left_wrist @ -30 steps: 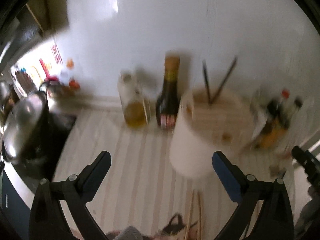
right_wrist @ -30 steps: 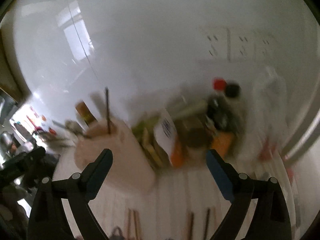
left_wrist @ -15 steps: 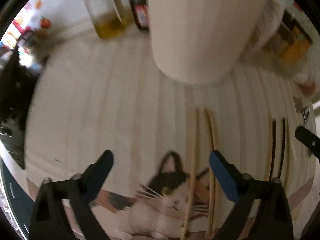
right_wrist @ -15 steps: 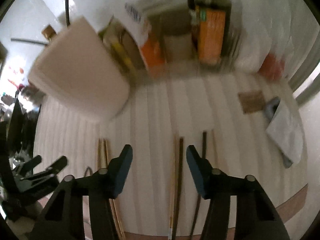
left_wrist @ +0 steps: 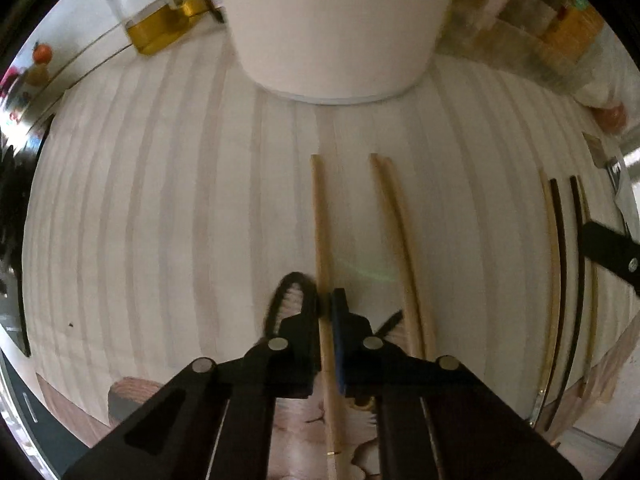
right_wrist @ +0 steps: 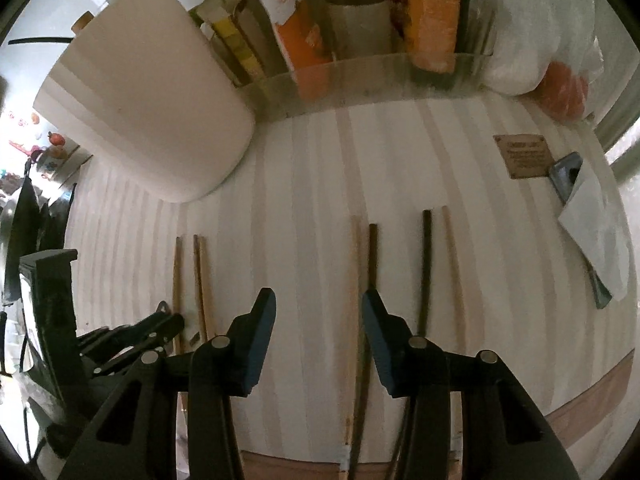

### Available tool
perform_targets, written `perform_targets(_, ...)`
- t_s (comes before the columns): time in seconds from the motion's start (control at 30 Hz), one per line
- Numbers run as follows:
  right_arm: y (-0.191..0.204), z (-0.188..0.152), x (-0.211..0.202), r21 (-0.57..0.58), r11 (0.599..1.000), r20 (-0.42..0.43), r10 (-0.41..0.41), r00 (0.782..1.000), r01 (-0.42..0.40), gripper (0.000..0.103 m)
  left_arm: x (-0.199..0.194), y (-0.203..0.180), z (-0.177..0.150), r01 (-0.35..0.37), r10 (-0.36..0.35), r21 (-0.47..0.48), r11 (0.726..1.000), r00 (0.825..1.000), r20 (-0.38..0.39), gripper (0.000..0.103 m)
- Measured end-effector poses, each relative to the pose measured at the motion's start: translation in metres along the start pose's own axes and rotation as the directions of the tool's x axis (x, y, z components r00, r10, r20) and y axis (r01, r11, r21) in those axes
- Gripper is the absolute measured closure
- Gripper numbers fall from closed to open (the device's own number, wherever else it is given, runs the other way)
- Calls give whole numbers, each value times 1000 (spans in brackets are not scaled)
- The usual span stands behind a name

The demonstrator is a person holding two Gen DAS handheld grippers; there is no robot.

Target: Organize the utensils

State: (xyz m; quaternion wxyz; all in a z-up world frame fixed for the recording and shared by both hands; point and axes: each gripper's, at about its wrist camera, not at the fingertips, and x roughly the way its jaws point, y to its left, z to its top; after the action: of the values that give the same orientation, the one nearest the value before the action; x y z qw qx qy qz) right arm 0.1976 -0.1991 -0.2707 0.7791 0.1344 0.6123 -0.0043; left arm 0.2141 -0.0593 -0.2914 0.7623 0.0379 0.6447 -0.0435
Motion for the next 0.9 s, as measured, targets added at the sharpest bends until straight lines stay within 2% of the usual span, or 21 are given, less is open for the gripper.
perform_targets(0.2,38,-1,32,-38,996,-89,82,993,-86,56,-4,30,-5,-35,35,-65,997,999,-3,98)
perform_targets(0.33,67,-3,54,-98,989,-147,95,985,-110,60,-9,36,-11,-38,39,-82,996,999,1,98)
perform_targets(0.4,78,-4,65,-133,985,-172,83,982,-107,70,-12,37,-12,-37,38,-86,996,999,6,98)
perform_targets(0.47,83,-6,75,-160,984,-191,49,980,-80,84,-11,39,-8,-34,35,-93,995,999,7,98)
perform_targets(0.57,86,-8,79,-182,981,-191,29,981,-65,91,-7,54,-6,-24,25,-104,994,1000,6,98)
perform_targets(0.6,87,-8,79,-212,977,-189,-29,982,-12,100,-10,68,-3,-23,24,-106,994,1000,5,98)
perform_targets(0.63,86,-8,81,-222,975,-193,-47,980,3,103,-11,70,-2,-24,25,-106,994,1000,6,98)
perform_targets(0.67,85,-8,80,-224,975,-191,-40,981,-4,103,-12,70,0,-22,23,-105,994,1000,6,98)
perform_targets(0.77,78,-7,75,-233,972,-191,-84,978,38,103,-11,74,0,-13,14,-111,994,1000,7,98)
perform_targets(0.9,70,-1,65,-125,985,-201,96,975,-122,103,-11,76,1,-7,8,-111,994,1000,6,98)
